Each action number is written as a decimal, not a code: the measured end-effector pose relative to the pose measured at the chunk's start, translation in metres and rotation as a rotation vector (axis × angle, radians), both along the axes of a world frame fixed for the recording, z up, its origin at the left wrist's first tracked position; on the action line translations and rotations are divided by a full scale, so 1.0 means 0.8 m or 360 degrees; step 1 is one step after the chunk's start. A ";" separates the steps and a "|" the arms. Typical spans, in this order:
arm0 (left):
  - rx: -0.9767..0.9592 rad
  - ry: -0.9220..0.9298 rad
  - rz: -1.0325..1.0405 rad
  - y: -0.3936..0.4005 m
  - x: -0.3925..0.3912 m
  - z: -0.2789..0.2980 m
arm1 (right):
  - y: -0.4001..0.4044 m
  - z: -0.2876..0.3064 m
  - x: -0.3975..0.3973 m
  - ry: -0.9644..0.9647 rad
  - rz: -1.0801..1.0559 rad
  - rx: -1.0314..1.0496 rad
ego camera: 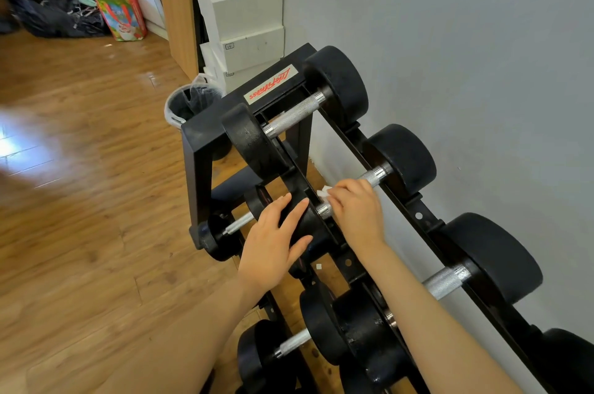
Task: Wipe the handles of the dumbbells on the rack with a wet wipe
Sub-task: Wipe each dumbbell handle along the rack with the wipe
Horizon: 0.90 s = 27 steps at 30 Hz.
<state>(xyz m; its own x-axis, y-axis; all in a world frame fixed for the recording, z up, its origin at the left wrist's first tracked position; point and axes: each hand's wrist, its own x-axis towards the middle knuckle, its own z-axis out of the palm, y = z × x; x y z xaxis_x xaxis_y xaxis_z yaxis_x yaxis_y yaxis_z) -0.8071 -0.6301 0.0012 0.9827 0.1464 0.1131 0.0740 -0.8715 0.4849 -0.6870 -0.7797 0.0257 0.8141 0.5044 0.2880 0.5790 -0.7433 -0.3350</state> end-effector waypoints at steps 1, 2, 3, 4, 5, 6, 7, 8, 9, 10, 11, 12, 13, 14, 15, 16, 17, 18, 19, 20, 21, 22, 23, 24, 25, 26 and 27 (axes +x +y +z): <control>0.0011 -0.0002 -0.0002 0.000 0.000 -0.001 | 0.001 0.000 0.000 0.0024 -0.0044 0.0045; 0.0017 -0.0001 -0.0001 0.000 0.000 -0.001 | 0.002 0.000 -0.002 0.0037 -0.0037 0.0064; 0.0016 -0.0001 0.0000 0.000 0.000 -0.002 | 0.003 -0.002 -0.005 0.0033 0.0017 0.0050; 0.0012 -0.0004 0.0002 -0.001 0.000 -0.002 | 0.003 -0.003 -0.010 0.0025 0.0091 0.0018; 0.0006 -0.0005 0.0006 -0.001 0.000 -0.002 | 0.003 -0.005 -0.013 0.0015 0.0152 -0.0009; 0.0001 -0.0009 0.0009 -0.002 0.000 -0.002 | 0.002 -0.006 -0.013 0.0007 0.0175 -0.0020; 0.0001 -0.0017 0.0009 -0.001 0.000 -0.002 | 0.001 -0.007 -0.012 -0.0005 0.0161 -0.0012; 0.0005 -0.0026 0.0007 -0.001 0.000 -0.002 | 0.001 -0.008 -0.011 -0.0022 0.0129 0.0010; 0.0013 -0.0032 0.0004 0.000 0.000 -0.002 | 0.001 -0.009 -0.010 -0.0035 0.0099 0.0035; 0.0020 -0.0038 0.0002 0.000 0.001 -0.003 | 0.002 -0.009 -0.011 -0.0042 0.0089 0.0052; 0.0024 -0.0044 0.0001 0.000 0.001 -0.003 | 0.003 -0.010 -0.013 -0.0048 0.0110 0.0054; 0.0027 -0.0052 0.0003 0.000 0.001 -0.003 | 0.004 -0.011 -0.014 -0.0057 0.0150 0.0041; 0.0032 -0.0059 0.0004 0.000 0.001 -0.004 | 0.004 -0.012 -0.015 -0.0070 0.0189 0.0023; 0.0038 -0.0067 0.0004 0.000 0.000 -0.004 | 0.003 -0.013 -0.014 -0.0087 0.0203 0.0009; 0.0045 -0.0075 0.0005 0.000 0.000 -0.004 | 0.001 -0.015 -0.012 -0.0108 0.0184 0.0009; 0.0050 -0.0080 0.0005 0.000 0.001 -0.005 | -0.001 -0.017 -0.011 -0.0121 0.0133 0.0024; 0.0053 -0.0082 0.0006 0.000 0.000 -0.005 | -0.003 -0.018 -0.010 -0.0126 0.0072 0.0051; 0.0055 -0.0083 0.0006 0.000 0.000 -0.005 | -0.004 -0.019 -0.012 -0.0126 0.0033 0.0078; 0.0058 -0.0083 0.0007 0.000 0.000 -0.006 | -0.003 -0.019 -0.016 -0.0119 0.0040 0.0095; 0.0062 -0.0080 0.0012 -0.001 0.001 -0.006 | -0.002 -0.019 -0.020 -0.0102 0.0087 0.0097; 0.0065 -0.0075 0.0018 -0.001 0.001 -0.007 | -0.001 -0.019 -0.023 -0.0081 0.0147 0.0090; 0.0063 -0.0070 0.0021 -0.001 0.000 -0.007 | -0.001 -0.018 -0.024 -0.0067 0.0185 0.0080; 0.0053 -0.0066 0.0022 -0.001 0.000 -0.008 | -0.002 -0.018 -0.024 -0.0071 0.0186 0.0078; 0.0044 -0.0066 0.0021 -0.001 0.000 -0.007 | -0.004 -0.018 -0.021 -0.0077 0.0147 0.0085; 0.0038 -0.0064 0.0021 -0.001 0.000 -0.007 | -0.005 -0.019 -0.018 -0.0074 0.0072 0.0113; 0.0037 -0.0062 0.0023 -0.001 0.000 -0.007 | -0.007 -0.020 -0.016 -0.0050 -0.0020 0.0167; 0.0039 -0.0060 0.0025 -0.001 0.000 -0.007 | -0.008 -0.021 -0.015 -0.0012 -0.0094 0.0238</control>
